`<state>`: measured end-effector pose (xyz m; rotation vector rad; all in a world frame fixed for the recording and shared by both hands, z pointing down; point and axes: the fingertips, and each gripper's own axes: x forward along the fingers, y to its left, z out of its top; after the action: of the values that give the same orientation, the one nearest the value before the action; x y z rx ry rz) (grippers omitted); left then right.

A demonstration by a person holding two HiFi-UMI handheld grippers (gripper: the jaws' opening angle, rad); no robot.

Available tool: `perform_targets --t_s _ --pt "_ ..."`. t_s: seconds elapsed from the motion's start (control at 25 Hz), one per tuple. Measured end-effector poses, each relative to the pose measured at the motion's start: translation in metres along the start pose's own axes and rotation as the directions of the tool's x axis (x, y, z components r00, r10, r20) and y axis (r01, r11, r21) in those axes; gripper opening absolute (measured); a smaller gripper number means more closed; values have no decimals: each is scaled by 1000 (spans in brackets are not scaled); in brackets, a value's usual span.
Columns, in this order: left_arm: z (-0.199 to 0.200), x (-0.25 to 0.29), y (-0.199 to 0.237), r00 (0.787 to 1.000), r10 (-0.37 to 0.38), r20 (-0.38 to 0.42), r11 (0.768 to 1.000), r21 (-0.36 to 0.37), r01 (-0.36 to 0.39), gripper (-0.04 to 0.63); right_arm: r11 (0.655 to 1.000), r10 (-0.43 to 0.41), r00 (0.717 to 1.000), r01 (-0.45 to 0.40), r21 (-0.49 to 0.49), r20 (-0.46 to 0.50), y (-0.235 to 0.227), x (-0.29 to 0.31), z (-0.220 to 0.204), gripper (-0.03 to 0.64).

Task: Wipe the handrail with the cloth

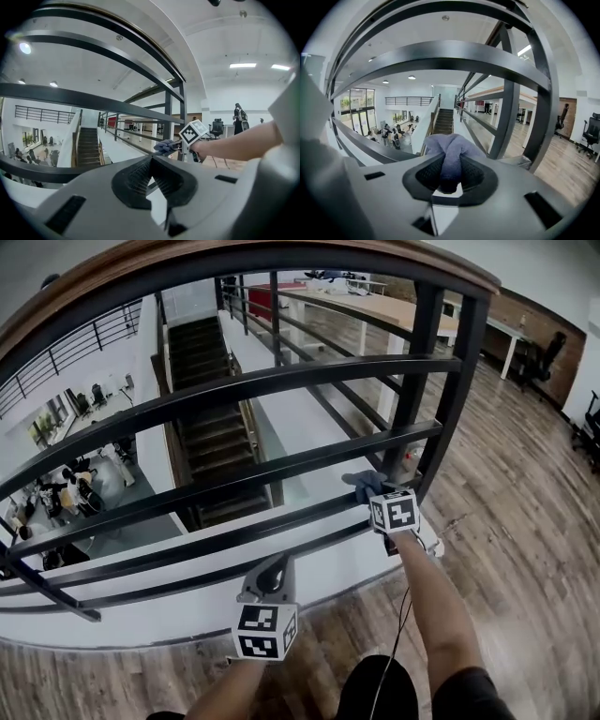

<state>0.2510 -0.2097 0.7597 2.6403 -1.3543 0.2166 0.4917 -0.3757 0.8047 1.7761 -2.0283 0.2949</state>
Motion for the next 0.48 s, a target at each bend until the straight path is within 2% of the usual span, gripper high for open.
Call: perform_targets --t_s 0.28,0.48 --pt "-6 16 -31 999 -38 -11 999 -10 38 2 990 -140 990 139 -14 -32 -74 6 -8 80" --pt "-2 14 -34 999 -34 3 999 -15 34 2 973 -215 975 219 73 -59 -119 2 -16 80"
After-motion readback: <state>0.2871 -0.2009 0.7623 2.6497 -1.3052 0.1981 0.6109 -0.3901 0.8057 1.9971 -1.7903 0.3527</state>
